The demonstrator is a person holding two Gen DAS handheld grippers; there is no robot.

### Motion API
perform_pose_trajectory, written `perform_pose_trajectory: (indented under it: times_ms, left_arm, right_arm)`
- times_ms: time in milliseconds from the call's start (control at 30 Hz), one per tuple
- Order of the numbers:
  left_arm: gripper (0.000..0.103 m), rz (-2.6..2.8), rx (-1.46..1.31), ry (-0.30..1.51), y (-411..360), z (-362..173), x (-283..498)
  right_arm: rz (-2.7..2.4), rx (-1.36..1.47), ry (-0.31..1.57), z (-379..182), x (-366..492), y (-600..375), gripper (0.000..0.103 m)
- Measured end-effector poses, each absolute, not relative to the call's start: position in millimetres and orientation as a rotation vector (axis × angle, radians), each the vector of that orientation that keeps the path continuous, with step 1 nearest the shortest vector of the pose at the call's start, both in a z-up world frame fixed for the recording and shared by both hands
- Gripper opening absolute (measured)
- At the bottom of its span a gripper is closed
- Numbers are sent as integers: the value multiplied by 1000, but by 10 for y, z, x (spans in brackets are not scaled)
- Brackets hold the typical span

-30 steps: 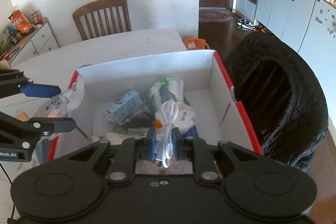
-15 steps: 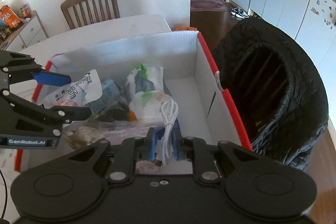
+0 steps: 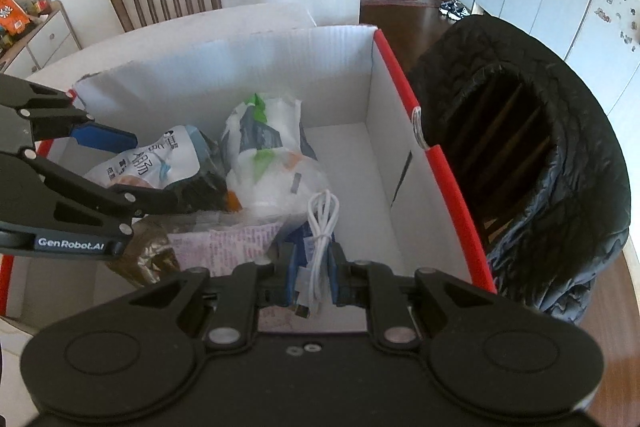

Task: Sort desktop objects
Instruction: 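Lower both items into the shoebox and open both tools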

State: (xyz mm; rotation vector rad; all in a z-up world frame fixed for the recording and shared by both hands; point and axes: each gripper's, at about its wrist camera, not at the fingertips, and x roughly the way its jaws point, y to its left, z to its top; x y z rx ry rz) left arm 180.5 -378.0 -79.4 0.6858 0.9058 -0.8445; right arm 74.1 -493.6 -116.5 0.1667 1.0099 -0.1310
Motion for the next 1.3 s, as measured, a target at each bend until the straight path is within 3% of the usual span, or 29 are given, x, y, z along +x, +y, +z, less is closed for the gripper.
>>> perform_pose_trajectory:
  times_ms: [533, 700, 800, 1300]
  left_arm:
    - [60, -846, 678, 960, -3787, -905, 1871]
    - [61, -846, 676, 965, -3766, -907, 1864]
    - [67, -839, 680, 947, -3747, -896, 1848]
    - [70, -862, 610, 912, -3562, -659, 1725]
  right_arm:
    - [-113, 144, 1034, -1244, 777, -4854, 18]
    - [-111, 143, 1031, -1238, 765, -4859, 24]
    - [-112, 159, 1024, -1217, 750, -4881, 26]
    - [-48, 222, 960, -992, 622, -4932, 41]
